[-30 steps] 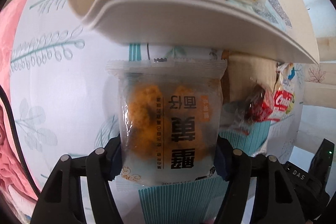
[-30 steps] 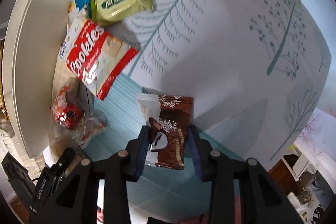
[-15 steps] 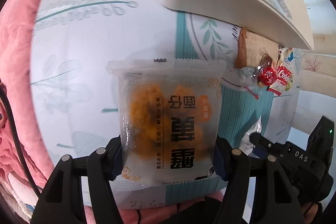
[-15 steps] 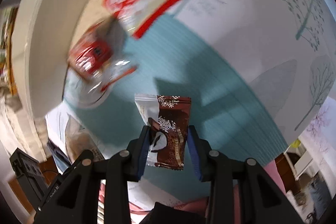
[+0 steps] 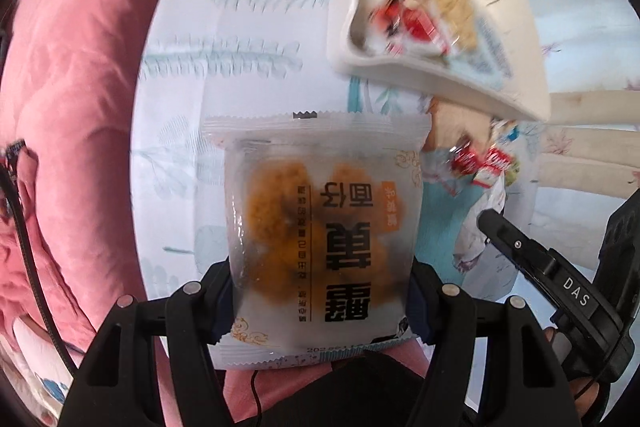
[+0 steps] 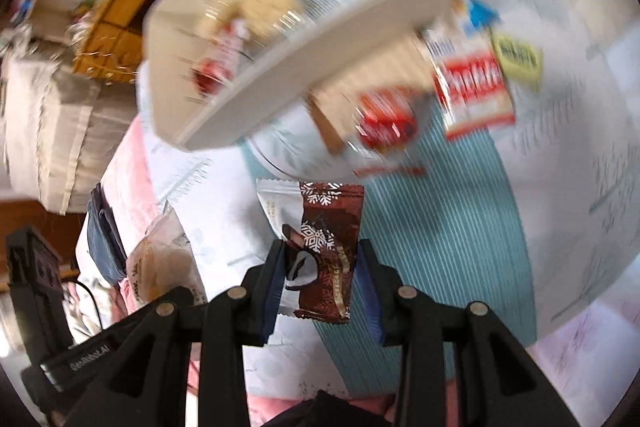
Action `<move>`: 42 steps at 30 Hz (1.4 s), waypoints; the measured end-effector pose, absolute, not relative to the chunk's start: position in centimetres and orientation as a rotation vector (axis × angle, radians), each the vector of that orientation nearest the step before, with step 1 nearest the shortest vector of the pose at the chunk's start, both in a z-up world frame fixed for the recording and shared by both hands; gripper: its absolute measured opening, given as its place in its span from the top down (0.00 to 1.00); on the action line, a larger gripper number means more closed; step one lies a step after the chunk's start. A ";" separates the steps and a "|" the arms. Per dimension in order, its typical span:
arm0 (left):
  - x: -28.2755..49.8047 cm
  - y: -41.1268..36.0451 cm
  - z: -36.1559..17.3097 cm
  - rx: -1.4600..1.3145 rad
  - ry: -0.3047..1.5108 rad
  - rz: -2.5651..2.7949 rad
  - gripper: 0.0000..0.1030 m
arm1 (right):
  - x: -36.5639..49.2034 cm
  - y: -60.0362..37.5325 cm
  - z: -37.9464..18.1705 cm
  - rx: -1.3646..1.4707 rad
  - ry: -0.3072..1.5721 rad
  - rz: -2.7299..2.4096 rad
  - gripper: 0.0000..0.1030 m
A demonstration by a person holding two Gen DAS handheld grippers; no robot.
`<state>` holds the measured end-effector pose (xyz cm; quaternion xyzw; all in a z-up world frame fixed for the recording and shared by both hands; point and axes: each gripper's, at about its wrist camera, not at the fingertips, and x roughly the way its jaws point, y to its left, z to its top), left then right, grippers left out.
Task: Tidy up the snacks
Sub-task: 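Carry both packs over the tray and open both grippers to drop them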
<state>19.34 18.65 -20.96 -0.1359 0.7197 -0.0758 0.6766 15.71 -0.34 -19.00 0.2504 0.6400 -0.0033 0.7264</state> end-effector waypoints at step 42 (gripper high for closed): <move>31.7 4.6 -13.9 -0.174 1.148 -0.299 0.18 | 25.7 -14.0 -12.5 0.364 0.965 0.090 0.38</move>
